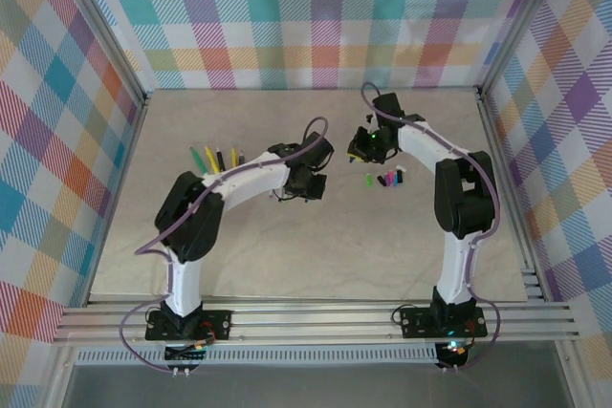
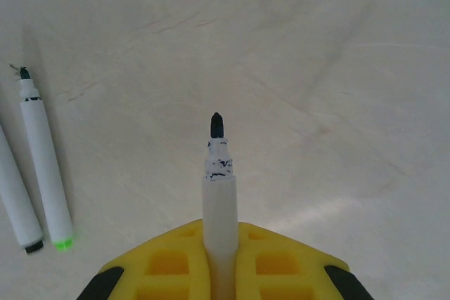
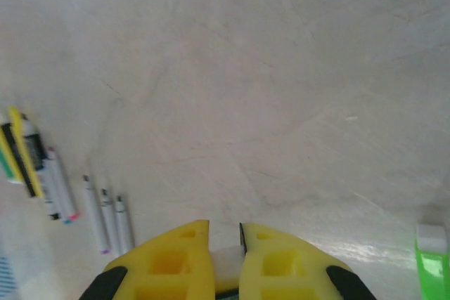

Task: Open the pen caps

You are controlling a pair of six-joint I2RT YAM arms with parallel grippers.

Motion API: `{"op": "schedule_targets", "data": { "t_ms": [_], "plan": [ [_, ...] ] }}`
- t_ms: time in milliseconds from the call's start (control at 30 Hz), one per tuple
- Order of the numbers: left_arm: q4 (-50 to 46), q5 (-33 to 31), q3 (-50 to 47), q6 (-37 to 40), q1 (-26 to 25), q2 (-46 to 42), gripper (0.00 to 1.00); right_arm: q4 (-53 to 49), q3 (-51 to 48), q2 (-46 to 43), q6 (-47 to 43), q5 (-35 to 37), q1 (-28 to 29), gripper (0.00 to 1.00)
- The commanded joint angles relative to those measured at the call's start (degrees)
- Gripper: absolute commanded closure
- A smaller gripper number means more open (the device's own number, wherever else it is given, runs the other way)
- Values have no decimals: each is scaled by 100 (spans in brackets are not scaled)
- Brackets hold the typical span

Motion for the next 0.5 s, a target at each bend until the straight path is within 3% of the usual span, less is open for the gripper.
{"op": "schedule_targets", "data": {
  "t_ms": [0,300,467],
  "plan": [
    [-390,-390,328,135,127,338,100,-465,-47,-164,-576,865,226,100],
    [-625,-769,539,99,317,705,100,-936,19,201,-863,1702,425,100],
    [-614,-874,522,55,409,791,88,-1047,48,344,-891,1928,460,100]
  ]
}}
